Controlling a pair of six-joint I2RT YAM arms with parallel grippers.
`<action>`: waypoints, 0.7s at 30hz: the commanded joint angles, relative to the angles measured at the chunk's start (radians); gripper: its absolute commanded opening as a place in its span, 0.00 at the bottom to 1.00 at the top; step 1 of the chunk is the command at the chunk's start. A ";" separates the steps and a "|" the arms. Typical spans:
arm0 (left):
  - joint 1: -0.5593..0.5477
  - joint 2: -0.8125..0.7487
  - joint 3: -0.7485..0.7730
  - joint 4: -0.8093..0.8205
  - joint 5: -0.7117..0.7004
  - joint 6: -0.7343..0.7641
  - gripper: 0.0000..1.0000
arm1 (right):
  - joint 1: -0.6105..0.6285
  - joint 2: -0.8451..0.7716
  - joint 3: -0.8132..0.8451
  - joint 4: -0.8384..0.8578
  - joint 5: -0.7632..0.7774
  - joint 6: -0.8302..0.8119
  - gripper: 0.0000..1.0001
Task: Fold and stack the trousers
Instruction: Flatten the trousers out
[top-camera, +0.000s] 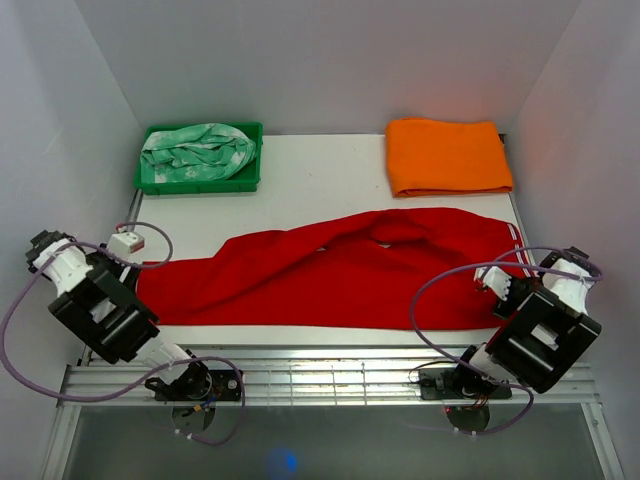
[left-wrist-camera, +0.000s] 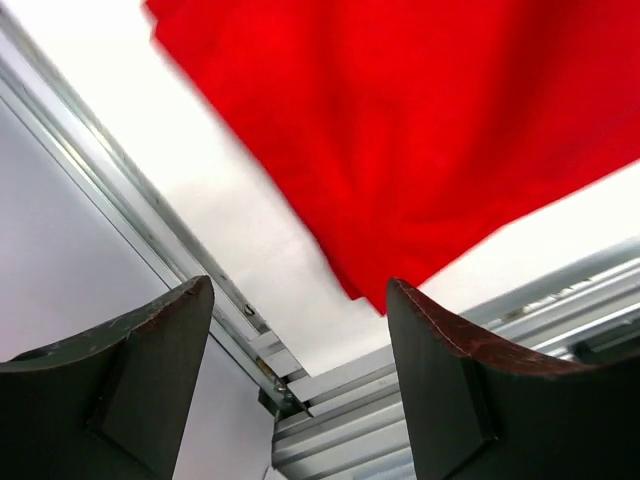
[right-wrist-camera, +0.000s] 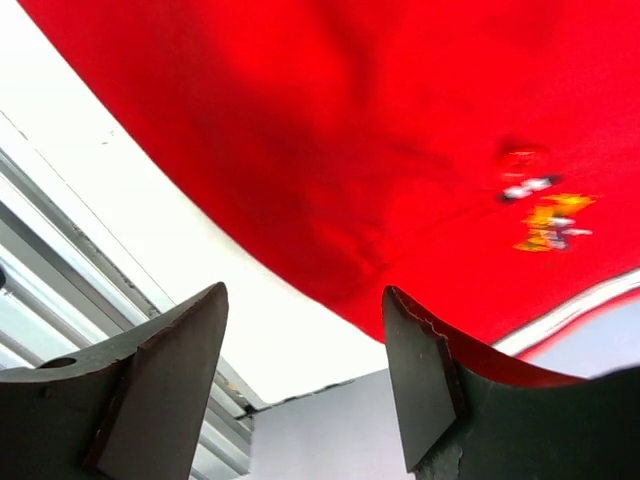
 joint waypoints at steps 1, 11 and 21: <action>-0.091 -0.157 -0.046 -0.124 0.053 0.079 0.81 | -0.003 -0.019 0.108 -0.169 -0.108 -0.041 0.69; -0.355 -0.113 -0.156 0.037 0.109 -0.210 0.79 | 0.035 0.085 0.427 -0.297 -0.283 0.169 0.72; -0.442 -0.033 -0.212 0.132 0.198 -0.374 0.30 | 0.072 0.151 0.553 -0.237 -0.363 0.297 0.73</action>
